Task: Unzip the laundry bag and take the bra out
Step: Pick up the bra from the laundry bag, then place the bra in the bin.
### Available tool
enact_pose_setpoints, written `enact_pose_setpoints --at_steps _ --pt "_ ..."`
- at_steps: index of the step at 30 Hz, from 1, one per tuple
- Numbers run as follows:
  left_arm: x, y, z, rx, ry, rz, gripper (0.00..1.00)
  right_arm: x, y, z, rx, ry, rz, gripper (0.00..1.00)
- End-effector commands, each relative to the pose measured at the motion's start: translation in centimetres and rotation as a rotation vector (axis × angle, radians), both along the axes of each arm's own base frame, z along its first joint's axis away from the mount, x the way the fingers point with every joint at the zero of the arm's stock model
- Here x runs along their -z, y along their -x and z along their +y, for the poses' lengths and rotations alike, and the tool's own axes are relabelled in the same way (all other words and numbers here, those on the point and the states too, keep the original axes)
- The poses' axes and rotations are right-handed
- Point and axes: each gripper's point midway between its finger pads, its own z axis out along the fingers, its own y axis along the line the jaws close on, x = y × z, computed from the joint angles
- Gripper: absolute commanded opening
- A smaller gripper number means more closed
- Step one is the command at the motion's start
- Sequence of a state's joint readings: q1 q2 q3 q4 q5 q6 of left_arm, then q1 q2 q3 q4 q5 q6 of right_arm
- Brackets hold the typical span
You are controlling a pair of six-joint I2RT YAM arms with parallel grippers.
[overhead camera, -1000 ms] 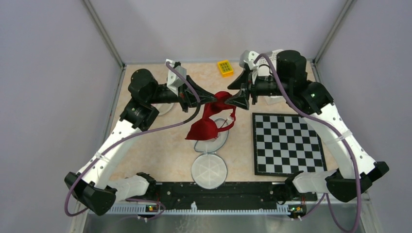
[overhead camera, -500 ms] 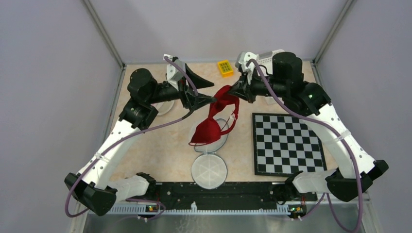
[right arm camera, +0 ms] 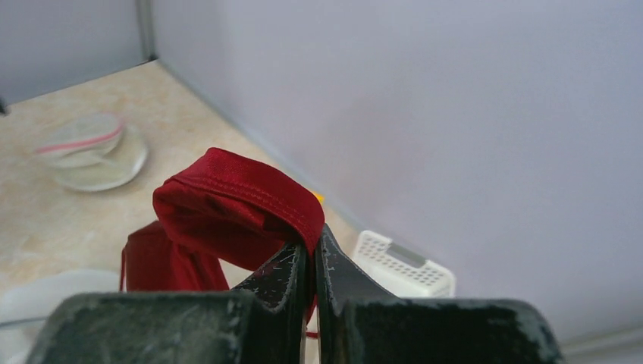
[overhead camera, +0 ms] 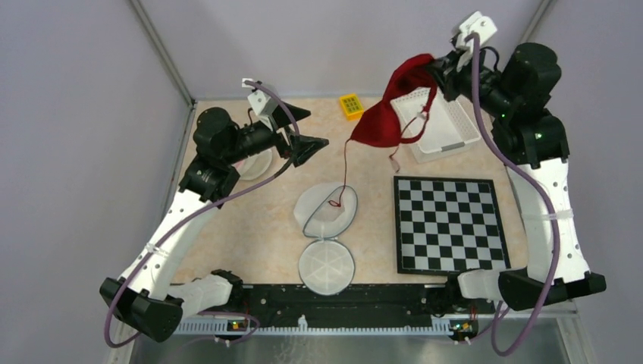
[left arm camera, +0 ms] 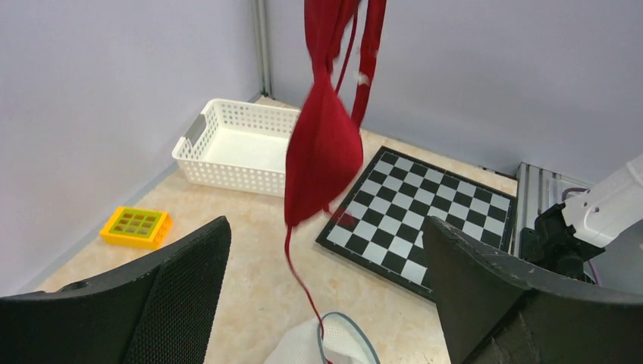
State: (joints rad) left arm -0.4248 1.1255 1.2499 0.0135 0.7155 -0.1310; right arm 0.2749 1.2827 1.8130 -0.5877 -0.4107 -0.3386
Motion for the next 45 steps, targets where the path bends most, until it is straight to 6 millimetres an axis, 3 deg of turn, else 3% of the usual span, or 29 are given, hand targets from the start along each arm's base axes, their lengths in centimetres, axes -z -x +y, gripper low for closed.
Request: enact_pose_setpoints --at_steps 1,11,15,19,25,34,45 --pt "0.7 -0.3 0.7 -0.044 -0.002 0.011 0.99 -5.3 -3.1 -3.7 0.123 -0.053 -0.169 0.0" --pt "3.0 -0.3 0.7 -0.041 -0.026 0.05 0.99 -9.2 -10.7 -11.9 0.305 -0.165 -0.24 0.0" --pt "3.8 -0.5 0.7 -0.041 -0.036 0.065 0.99 -13.1 -11.6 -14.4 0.33 -0.252 -0.306 0.0" --pt "4.3 -0.6 0.7 -0.042 -0.04 0.072 0.99 -15.0 -12.4 -15.3 0.341 -0.291 -0.366 0.0" --pt "4.8 -0.5 0.8 -0.042 -0.049 0.077 0.99 -15.4 -13.8 -16.6 0.394 -0.317 -0.416 0.0" --pt "5.4 -0.5 0.8 -0.038 -0.061 0.075 0.99 -13.3 -17.5 -19.4 0.5 -0.323 -0.419 0.0" --pt "6.5 -0.7 0.8 -0.03 -0.074 0.093 0.99 -15.7 -16.5 -21.7 0.56 -0.353 -0.519 0.0"
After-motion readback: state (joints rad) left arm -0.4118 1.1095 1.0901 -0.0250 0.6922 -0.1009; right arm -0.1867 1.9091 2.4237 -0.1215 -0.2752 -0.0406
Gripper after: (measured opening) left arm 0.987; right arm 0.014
